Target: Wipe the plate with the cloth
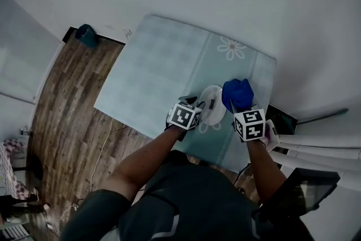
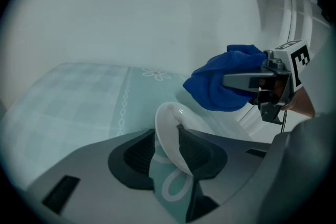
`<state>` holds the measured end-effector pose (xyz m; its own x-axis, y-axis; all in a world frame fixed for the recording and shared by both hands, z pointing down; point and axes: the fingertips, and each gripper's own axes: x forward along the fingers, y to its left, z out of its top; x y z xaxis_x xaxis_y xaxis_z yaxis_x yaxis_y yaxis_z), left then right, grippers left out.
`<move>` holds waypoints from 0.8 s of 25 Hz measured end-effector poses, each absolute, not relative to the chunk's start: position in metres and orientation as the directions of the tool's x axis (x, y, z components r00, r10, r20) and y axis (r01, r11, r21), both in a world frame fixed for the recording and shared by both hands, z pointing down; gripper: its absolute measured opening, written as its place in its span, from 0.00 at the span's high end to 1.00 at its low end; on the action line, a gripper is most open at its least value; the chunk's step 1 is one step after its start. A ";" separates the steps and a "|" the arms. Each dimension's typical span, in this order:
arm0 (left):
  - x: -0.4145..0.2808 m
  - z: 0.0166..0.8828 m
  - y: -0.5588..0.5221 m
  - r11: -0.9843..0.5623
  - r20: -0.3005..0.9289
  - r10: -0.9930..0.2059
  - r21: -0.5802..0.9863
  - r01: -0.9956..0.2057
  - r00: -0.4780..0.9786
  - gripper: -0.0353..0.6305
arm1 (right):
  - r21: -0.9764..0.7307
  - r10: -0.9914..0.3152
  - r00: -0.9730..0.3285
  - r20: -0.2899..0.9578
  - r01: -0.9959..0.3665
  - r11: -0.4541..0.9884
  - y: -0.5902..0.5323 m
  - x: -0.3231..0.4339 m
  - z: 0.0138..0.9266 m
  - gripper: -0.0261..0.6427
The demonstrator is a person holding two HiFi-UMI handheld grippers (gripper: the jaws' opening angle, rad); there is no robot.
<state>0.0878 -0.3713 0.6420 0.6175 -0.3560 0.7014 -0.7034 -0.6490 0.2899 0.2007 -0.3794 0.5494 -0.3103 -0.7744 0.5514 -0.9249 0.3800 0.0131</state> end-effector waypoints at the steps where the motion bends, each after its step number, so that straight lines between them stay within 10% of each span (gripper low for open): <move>1: 0.091 0.646 -0.370 -0.656 0.710 -0.335 0.296 -0.694 0.619 0.75 | 0.016 -0.764 -0.309 0.566 -0.923 0.385 -0.383 0.201 0.558 0.86; 20: 0.095 0.678 -0.366 -0.617 0.751 -0.253 0.361 -0.699 0.610 0.79 | 0.028 -0.579 -0.306 0.756 -0.869 0.495 -0.380 0.187 0.642 0.86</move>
<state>0.0954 -0.3662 0.6780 0.6103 -0.2527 0.7508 -0.6993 -0.6172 0.3607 0.1875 -0.3800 0.6417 -0.3058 -0.5791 0.7557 -0.8686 0.4947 0.0276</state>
